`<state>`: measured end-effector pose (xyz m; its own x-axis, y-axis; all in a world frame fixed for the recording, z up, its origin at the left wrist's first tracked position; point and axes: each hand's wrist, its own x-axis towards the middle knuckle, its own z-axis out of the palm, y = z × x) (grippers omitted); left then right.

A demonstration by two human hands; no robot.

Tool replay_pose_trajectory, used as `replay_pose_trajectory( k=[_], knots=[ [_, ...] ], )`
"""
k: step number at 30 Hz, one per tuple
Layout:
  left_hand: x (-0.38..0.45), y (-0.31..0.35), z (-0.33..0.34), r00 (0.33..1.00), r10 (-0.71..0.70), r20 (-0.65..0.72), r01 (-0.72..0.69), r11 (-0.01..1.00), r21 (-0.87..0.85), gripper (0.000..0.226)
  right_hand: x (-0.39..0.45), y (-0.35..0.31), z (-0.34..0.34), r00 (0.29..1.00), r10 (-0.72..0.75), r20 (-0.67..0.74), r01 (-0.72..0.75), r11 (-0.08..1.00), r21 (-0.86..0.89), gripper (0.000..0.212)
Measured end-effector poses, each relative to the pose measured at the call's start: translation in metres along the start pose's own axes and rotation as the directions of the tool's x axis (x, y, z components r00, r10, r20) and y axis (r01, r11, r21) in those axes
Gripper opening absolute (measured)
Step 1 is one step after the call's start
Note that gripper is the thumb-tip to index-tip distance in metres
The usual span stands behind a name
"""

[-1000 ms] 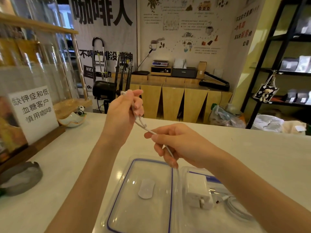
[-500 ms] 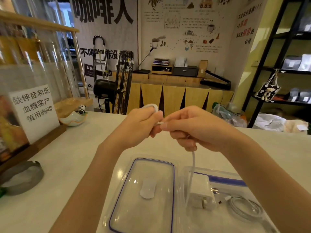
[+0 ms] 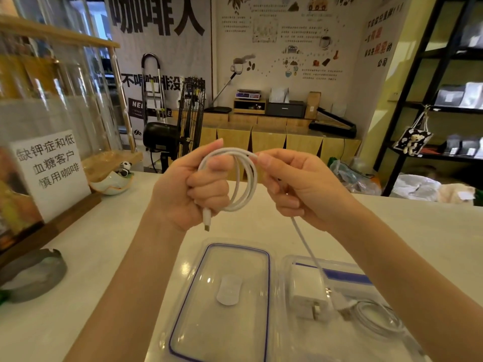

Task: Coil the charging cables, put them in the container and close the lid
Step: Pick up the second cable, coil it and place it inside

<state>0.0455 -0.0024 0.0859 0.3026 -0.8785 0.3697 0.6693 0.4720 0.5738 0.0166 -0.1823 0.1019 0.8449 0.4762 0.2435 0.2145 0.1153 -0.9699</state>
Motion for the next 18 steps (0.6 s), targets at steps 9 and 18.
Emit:
replay_pose_trajectory(
  k=[9, 18],
  knots=[
    [0.004, -0.004, -0.005, 0.842, 0.462, -0.279, -0.507, 0.855, -0.111, 0.037, -0.014, 0.02, 0.015, 0.982, 0.154, -0.113, -0.187, 0.894, -0.407, 0.023],
    [0.02, -0.018, -0.024, 0.448, 0.787, -0.423, -0.28, 0.573, 0.77, 0.041, -0.026, 0.019, 0.034, 0.995, 0.098, 0.016, -0.02, 0.357, -0.934, 0.031]
  ],
)
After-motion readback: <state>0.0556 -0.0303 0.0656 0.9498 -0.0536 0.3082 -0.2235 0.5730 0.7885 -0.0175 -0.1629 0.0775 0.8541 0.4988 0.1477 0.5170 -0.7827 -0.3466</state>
